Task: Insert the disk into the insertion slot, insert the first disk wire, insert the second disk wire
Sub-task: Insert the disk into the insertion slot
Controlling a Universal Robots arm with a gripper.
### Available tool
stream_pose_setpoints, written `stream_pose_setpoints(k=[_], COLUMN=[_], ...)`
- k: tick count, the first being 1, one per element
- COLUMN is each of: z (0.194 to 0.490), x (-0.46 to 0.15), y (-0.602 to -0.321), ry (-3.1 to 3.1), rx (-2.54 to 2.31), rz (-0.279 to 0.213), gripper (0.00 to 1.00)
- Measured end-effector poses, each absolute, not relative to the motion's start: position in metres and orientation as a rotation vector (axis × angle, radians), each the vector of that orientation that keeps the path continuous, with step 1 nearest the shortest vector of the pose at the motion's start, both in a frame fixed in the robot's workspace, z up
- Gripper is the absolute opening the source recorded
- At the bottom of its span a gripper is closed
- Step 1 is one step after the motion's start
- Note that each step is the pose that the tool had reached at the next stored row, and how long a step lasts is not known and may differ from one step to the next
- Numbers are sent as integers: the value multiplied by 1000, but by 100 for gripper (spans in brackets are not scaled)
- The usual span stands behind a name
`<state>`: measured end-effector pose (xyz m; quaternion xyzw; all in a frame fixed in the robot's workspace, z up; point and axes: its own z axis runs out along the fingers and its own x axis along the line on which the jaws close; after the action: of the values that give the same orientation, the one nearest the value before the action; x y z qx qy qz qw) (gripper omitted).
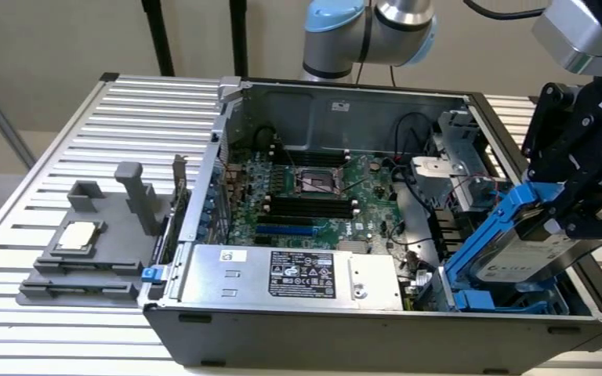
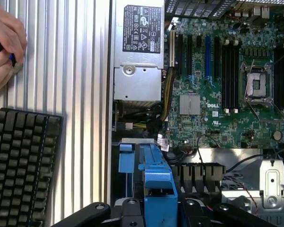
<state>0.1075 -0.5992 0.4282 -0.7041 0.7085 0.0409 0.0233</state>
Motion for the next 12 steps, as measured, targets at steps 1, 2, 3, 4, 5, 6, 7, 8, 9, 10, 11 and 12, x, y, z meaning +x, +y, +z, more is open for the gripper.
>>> stream_pose_setpoints(k=[1,2,3,4,5,6,7,8,9,10,11,12], z=[428,427,426,426,425,424,423,423,422,421,420,420], x=[108,108,108,108,108,108,108,108,109,109,109,109], y=[-599,-599,-599,-599,-599,-599,-599,-599,-599,-599,-599,-599], ry=[2193,2192,2192,2191,2191,2191,2190,2190,2189,2189,2189,2188], rx=[-2180,-2180,-2181,-2181,-2182,-2182,-2183,-2184,-2184,-2185,-2186,-2187], rz=[128,128,129,130,131,131,132,133,134,135,136,137], gripper=[33,33,33,33,33,33,33,33,33,33,33,33])
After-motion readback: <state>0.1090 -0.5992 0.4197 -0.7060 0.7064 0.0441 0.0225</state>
